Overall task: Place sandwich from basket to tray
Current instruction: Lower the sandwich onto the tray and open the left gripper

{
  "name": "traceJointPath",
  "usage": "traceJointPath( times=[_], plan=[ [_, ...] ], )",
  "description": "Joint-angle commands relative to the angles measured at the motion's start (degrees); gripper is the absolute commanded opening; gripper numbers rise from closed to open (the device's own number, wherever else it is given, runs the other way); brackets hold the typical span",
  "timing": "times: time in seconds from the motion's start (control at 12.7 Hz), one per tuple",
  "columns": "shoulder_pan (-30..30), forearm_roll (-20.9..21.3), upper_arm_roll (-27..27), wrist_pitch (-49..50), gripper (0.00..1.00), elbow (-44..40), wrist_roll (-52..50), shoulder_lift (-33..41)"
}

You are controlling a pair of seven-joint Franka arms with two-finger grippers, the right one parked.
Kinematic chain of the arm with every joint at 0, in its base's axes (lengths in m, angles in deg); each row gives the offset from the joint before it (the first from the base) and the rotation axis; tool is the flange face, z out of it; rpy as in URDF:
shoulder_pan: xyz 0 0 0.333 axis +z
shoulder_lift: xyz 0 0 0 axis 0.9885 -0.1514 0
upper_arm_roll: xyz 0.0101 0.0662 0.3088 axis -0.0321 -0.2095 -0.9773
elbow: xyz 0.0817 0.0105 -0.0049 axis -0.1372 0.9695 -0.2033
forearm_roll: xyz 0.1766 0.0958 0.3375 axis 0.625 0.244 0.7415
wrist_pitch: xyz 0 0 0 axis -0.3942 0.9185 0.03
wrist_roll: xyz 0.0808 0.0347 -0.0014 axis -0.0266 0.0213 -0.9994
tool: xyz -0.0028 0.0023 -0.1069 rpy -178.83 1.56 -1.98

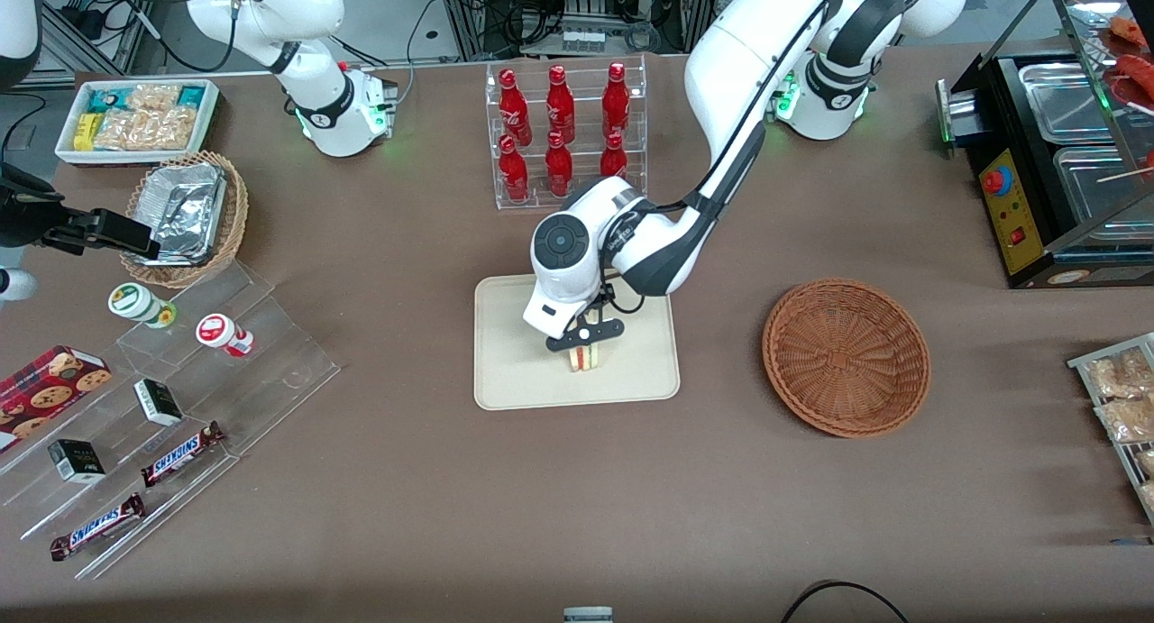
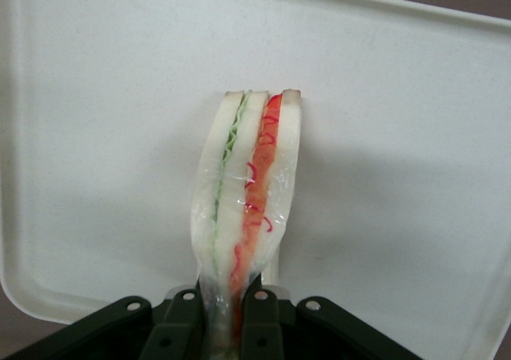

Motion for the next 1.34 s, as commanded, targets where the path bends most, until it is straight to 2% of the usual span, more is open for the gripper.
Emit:
traceJointPath(
  times=[0.0, 0.08, 0.16, 0.39, 0.79, 1.26],
  plan=[
    [-1.05, 0.11, -0.71, 1.38, 0.00, -4.08, -2.60, -2.68],
    [-1.22, 0.20, -0.80, 1.29, 0.35, -4.08, -2.69, -2.68],
    [-1.31, 0.29, -0.80, 1.29, 0.99, -3.99, -2.60, -2.68],
    [-1.31, 0.29, -0.89, 2.60, 1.00, -4.17, -2.51, -1.02],
    [-0.34, -0.33, -0.80, 10.59, 1.00, -5.65, -1.29, 6.19],
    [3.60, 0.38, -1.24, 17.88, 1.00, -5.05, 9.78, 12.95]
  ],
)
